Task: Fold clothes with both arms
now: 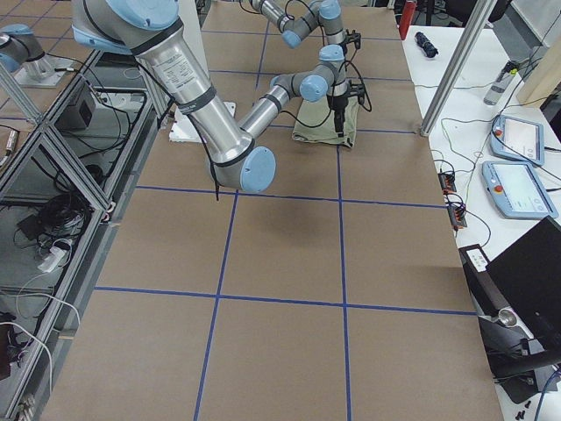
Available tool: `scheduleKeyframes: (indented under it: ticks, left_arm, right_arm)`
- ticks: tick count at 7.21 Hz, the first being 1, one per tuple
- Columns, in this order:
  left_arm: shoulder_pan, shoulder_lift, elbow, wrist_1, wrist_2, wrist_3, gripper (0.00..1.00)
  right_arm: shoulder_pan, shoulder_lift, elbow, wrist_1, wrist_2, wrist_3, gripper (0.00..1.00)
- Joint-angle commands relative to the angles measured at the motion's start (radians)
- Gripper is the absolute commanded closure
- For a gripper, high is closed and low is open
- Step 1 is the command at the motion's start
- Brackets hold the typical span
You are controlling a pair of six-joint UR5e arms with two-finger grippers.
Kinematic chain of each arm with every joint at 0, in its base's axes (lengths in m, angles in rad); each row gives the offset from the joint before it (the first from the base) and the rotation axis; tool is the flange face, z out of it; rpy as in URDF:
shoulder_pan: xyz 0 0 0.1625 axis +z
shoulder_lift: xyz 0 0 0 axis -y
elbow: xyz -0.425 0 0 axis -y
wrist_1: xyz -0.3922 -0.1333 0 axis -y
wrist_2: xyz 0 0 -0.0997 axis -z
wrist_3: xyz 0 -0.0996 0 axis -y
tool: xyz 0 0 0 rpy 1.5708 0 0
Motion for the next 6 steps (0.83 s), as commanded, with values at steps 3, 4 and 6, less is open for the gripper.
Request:
scheduleKeyframes:
  ticks: [3,4,6]
  left_arm:
    - [-0.312,0.263,-0.319,0.284,-0.168,0.572,0.0]
    - [-0.414,0.341,-0.316,0.281,-0.199,0.812,0.0]
    - [-0.667,0.488,-0.294,0.287,-0.341,1.045,0.0]
  right_arm:
    - [0.367,-0.314,0.252,-0.231,0.292,-0.74,0.0]
    - [0.468,-0.409,0.251,-0.231,0.334,-0.926,0.0]
    - [0.642,-0.596,0.249,-0.223,0.4,-1.153,0.0]
